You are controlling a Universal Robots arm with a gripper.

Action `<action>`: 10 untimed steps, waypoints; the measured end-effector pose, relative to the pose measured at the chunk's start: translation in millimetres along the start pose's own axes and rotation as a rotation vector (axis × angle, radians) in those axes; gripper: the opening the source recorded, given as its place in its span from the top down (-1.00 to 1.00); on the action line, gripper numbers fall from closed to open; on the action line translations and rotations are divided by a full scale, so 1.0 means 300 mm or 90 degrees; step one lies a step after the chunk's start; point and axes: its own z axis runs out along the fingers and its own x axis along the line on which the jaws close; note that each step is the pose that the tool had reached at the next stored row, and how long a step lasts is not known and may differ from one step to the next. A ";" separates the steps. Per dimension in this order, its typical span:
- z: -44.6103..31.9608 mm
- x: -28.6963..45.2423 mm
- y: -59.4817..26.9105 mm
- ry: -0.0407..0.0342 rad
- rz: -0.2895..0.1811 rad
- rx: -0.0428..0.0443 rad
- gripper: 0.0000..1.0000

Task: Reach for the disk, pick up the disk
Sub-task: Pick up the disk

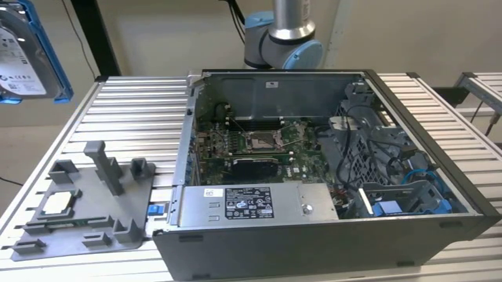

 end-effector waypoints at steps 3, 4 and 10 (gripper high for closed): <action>0.000 0.000 0.000 -0.0004 0.000 0.0000 1.00; -0.001 0.000 0.000 -0.0004 0.000 0.0000 1.00; -0.001 0.000 -0.008 -0.0008 0.000 0.0000 1.00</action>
